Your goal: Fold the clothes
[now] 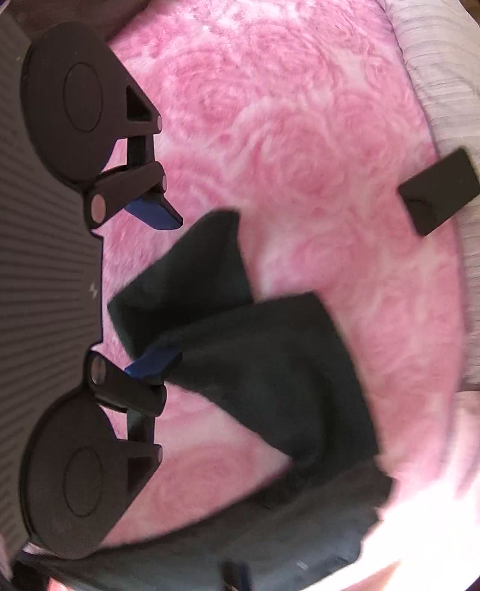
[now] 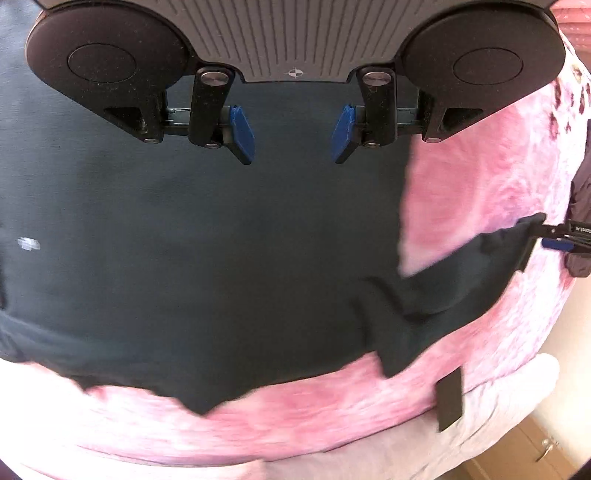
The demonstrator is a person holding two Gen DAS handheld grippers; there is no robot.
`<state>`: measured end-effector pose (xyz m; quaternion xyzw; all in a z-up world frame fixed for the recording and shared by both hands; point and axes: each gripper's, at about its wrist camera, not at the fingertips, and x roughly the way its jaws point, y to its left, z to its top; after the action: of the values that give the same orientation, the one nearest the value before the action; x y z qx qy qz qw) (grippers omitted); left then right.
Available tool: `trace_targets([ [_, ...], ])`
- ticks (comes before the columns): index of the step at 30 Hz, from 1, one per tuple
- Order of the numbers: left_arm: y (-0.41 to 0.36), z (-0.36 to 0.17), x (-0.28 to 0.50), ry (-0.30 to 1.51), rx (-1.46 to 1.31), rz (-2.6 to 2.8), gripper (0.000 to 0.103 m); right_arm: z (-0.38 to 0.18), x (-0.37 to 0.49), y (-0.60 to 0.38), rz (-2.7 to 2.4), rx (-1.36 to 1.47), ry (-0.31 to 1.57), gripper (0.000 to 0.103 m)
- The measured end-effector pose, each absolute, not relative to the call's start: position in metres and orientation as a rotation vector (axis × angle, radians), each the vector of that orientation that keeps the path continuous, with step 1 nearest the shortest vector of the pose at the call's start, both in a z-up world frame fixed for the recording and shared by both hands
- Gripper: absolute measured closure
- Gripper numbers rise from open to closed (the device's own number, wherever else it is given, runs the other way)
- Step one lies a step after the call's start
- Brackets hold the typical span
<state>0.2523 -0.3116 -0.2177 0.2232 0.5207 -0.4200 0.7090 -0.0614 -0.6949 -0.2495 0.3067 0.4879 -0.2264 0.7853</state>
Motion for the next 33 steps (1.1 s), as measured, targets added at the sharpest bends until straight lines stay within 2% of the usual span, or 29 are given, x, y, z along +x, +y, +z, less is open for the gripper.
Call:
trace_targets([
  [3,-0.28,-0.216,0.281,1.132,0.381,-0.924,0.036,-0.246,-0.025,-0.668,-0.442,0.62,1.048,0.053],
  [5,-0.272,-0.224,0.293,1.104,0.453,-0.872,0.039,-0.242,-0.005,-0.652,-0.417,0.599,1.04,0.053],
  [12,-0.317,-0.254,0.273,1.124,0.519,-1.048,0.04,-0.255,0.04,-0.61,-0.377,0.59,1.086,0.053],
  [13,-0.326,-0.259,0.268,1.121,0.531,-1.062,0.044,-0.255,0.042,-0.607,-0.378,0.588,1.094,0.053],
  [14,-0.331,-0.264,0.266,1.136,0.54,-1.059,0.066,-0.255,0.043,-0.603,-0.382,0.588,1.1,0.053],
  [16,-0.336,-0.258,0.258,1.14,0.55,-1.102,0.097,-0.254,0.043,-0.6,-0.39,0.588,1.115,0.053],
  [18,-0.327,-0.235,0.252,1.096,0.586,-1.095,0.098,-0.25,0.041,-0.598,-0.406,0.586,1.129,0.053],
  [22,-0.261,-0.18,0.279,1.071,0.575,-0.949,0.099,-0.239,0.034,-0.601,-0.447,0.594,1.127,0.053],
  [23,-0.241,-0.171,0.289,1.078,0.581,-0.889,0.103,-0.237,0.033,-0.601,-0.456,0.593,1.124,0.053],
  [26,-0.191,-0.169,0.314,1.152,0.64,-0.683,0.102,-0.235,0.032,-0.601,-0.467,0.601,1.124,0.053],
  [30,-0.155,-0.172,0.324,1.194,0.58,-0.565,0.095,-0.237,0.031,-0.597,-0.469,0.621,1.129,0.053],
  [32,-0.158,-0.174,0.319,1.197,0.52,-0.598,0.074,-0.238,0.028,-0.596,-0.476,0.638,1.126,0.053],
  [33,-0.164,-0.179,0.315,1.197,0.483,-0.64,0.069,-0.239,0.026,-0.596,-0.483,0.645,1.126,0.053],
])
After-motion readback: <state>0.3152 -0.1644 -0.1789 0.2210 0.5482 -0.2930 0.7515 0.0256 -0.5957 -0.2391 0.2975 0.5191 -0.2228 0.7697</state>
